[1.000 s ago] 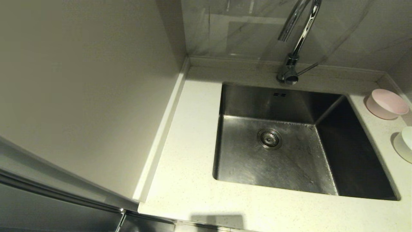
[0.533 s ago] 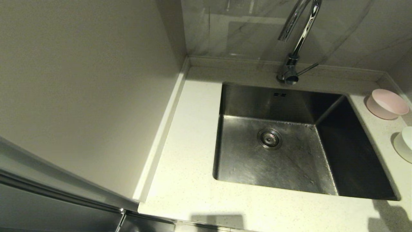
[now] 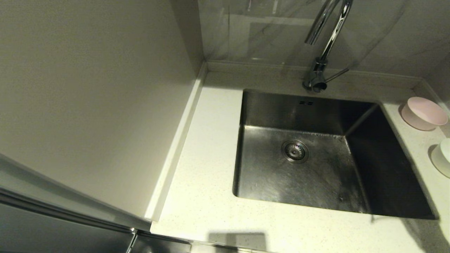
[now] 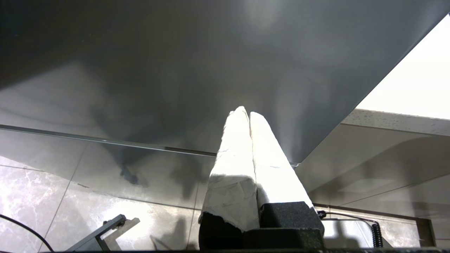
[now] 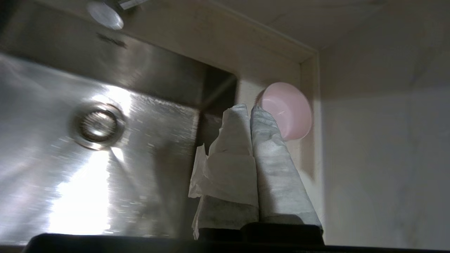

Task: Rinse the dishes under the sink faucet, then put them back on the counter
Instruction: Put a bowl into the sink

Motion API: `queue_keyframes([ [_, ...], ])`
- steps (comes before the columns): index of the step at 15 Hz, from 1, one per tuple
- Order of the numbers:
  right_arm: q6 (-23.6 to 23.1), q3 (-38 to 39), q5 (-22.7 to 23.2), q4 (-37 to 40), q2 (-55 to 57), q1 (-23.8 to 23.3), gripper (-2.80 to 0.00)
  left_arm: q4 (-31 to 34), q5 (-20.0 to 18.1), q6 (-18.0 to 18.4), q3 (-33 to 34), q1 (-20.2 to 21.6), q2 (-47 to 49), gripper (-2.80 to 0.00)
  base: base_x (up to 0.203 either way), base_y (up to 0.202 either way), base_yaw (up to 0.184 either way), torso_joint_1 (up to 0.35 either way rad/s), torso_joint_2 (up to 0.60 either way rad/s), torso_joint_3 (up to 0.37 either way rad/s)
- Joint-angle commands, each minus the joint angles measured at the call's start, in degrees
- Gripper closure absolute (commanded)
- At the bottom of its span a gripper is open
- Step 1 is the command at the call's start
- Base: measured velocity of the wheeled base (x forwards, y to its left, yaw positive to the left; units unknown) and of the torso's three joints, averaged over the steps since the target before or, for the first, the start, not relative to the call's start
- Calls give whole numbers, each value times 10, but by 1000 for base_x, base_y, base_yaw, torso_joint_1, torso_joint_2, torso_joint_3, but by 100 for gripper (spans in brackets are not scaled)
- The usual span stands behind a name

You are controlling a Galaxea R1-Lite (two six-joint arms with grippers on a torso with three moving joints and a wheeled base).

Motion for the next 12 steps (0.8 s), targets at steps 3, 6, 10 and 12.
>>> queue_keyframes([
  [3,-67,-110,7,87,133,-27,0,0,0,0,0,0,-1,0,0,0,0,0,0,0],
  [6,-120,-216,52,203,181,-46,0,0,0,0,0,0,-1,0,0,0,0,0,0,0],
  [10,-115,-421,118,320,313,-68,0,0,0,0,0,0,-1,0,0,0,0,0,0,0],
  [12,-86,-456,108,296,386,-108,0,0,0,0,0,0,-1,0,0,0,0,0,0,0],
])
